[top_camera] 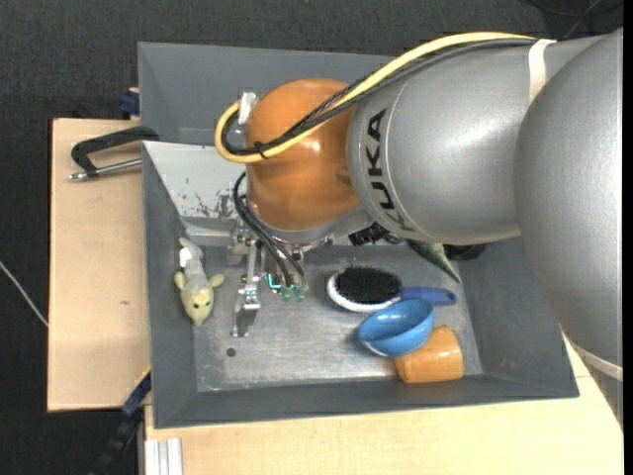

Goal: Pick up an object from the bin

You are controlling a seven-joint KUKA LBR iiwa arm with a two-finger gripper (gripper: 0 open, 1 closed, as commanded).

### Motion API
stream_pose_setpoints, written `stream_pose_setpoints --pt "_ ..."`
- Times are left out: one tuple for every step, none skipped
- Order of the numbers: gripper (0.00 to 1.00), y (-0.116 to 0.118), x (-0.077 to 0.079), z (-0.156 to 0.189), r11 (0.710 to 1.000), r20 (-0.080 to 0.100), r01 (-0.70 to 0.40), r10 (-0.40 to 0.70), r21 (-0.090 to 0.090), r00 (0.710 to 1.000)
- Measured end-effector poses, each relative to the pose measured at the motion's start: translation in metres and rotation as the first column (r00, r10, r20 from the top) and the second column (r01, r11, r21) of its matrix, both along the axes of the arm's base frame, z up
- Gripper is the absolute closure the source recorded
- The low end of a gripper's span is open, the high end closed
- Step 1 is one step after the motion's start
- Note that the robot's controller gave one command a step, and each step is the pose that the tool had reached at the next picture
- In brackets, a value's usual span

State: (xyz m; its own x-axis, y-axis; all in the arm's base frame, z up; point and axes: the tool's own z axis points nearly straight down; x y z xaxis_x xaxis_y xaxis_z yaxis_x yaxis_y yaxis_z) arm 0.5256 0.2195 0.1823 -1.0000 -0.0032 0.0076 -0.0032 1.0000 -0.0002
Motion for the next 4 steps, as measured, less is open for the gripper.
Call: stream_pose_setpoints --pt "0.00 0.003 0.061 -0.112 0.995 0.016 -0.097 0.097 0.004 0.995" --pt "1.00 0.003 0.060 -0.109 0.995 0.012 -0.097 0.097 0.004 0.995" --pt "1.00 -0.001 0.003 -0.036 0.996 0.011 -0.093 0.093 0.003 0.996" --pt "0.00 -0.002 0.004 -0.041 0.996 0.008 -0.091 0.091 0.002 0.996"
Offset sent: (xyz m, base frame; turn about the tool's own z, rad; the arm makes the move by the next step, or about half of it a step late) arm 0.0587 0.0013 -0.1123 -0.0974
